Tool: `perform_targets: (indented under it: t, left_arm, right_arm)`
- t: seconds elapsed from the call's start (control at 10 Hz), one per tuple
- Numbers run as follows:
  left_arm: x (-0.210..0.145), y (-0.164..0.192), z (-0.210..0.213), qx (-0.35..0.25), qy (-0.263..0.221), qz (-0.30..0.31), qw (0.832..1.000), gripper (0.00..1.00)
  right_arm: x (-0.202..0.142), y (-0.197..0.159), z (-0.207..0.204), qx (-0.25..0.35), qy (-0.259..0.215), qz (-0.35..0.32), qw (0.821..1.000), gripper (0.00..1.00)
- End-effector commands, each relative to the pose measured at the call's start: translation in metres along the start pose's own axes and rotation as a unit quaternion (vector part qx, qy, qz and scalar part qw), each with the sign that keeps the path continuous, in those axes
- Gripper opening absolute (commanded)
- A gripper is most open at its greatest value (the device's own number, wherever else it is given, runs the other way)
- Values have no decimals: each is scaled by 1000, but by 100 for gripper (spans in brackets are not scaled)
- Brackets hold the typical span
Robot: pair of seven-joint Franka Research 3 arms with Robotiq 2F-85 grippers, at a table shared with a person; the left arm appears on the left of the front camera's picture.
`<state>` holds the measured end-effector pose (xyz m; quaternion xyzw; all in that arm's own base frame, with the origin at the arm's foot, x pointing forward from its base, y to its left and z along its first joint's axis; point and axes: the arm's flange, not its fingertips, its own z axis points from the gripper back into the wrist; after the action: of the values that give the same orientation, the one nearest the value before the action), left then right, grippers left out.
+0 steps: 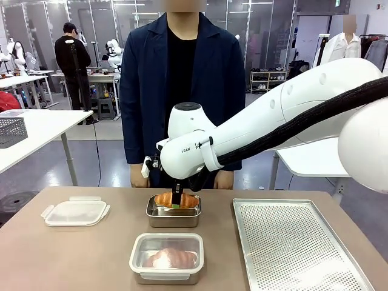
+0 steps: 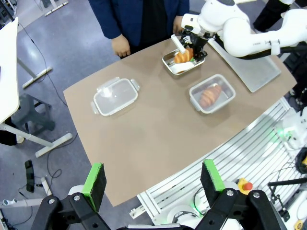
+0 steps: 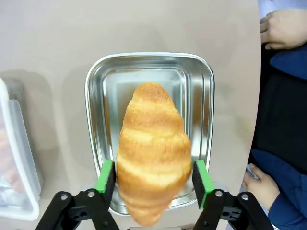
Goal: Place the bread into the airtight container.
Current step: Pick up a Butter Roll and place it into an empty Airtight Container.
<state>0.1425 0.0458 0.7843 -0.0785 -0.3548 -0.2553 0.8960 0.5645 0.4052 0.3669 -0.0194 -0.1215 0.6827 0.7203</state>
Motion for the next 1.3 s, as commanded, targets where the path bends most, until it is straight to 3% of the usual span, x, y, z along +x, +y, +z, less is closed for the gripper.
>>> perform_targets:
  t: [0.0, 0.1, 1.2]
  left_arm:
    - [0, -2, 4, -4, 2, -9, 1000, 100]
    - [0, -2, 4, -4, 2, -9, 1000, 100]
    - [0, -2, 4, -4, 2, -9, 1000, 100]
  right_arm:
    - [6, 12, 5, 10, -21, -8, 1000, 100]
    - [0, 0, 0, 0, 0, 0, 1000, 100]
    - [0, 0, 0, 0, 0, 0, 1000, 100]
